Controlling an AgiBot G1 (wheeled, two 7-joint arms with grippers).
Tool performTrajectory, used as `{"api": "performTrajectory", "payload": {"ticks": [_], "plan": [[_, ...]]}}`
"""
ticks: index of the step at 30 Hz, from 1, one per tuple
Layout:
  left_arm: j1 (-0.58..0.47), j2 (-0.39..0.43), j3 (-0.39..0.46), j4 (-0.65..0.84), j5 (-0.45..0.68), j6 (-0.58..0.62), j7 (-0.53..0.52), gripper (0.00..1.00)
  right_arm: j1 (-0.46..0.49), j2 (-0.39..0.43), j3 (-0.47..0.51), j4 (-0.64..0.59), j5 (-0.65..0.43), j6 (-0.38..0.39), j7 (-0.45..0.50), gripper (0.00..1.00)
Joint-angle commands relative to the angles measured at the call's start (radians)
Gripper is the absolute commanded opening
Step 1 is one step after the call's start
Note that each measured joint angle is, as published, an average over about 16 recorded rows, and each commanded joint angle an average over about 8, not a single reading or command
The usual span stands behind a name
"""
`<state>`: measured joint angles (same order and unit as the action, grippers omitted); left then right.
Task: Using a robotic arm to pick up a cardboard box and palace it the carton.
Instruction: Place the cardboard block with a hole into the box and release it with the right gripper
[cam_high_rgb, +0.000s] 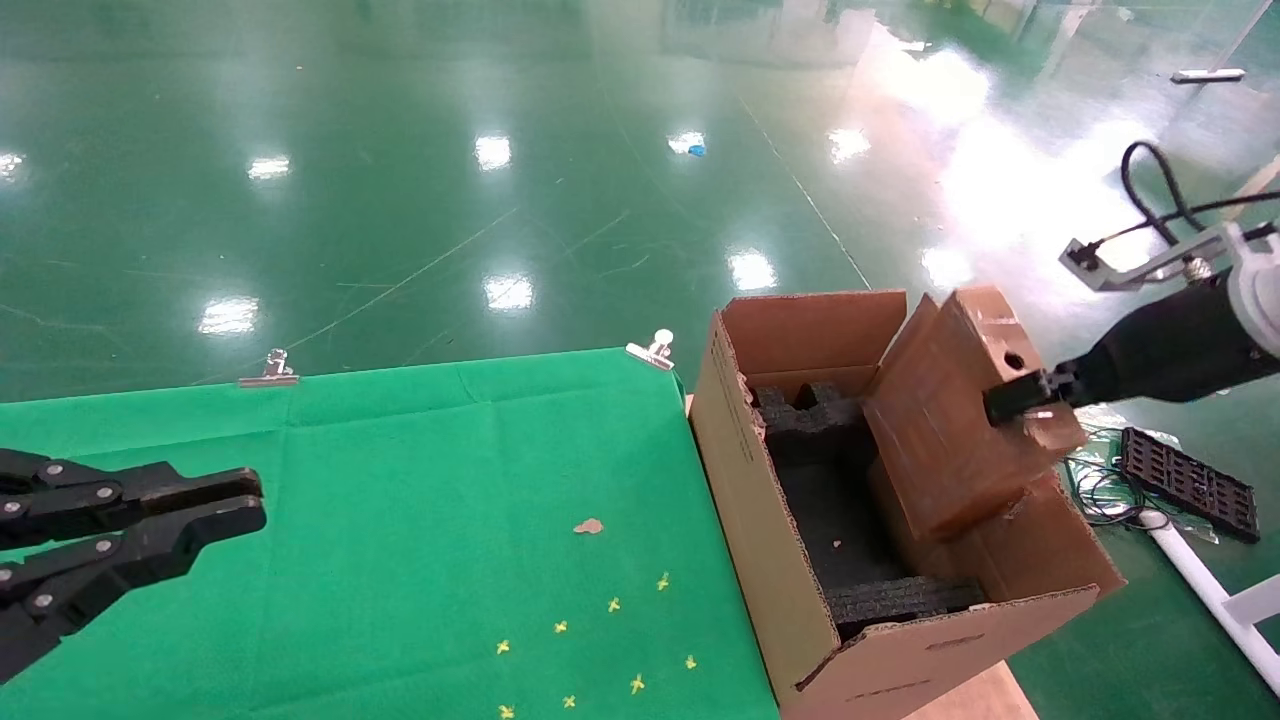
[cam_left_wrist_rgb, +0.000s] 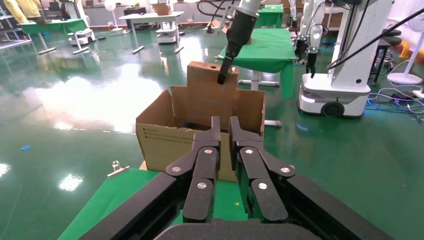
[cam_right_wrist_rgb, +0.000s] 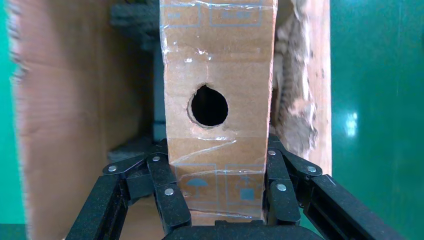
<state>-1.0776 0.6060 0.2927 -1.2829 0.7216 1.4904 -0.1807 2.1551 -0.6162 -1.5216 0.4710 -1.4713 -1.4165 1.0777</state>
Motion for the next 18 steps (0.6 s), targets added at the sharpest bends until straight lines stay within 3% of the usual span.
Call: {"api": "performTrajectory", "payload": {"ticks": [1, 18], "plan": [[0.0, 0.0, 0.0, 0.0, 0.0, 0.0, 0.0, 1.0, -0.021, -0.015, -0.012, -0.035, -0.009, -0.004, 0.008, 0.0], [0.0, 0.0, 0.001, 0.0, -0.001, 0.0, 0.001, 1.0, -0.145, -0.11, -0.027, -0.202, -0.021, 0.096, -0.023, 0.0]]}}
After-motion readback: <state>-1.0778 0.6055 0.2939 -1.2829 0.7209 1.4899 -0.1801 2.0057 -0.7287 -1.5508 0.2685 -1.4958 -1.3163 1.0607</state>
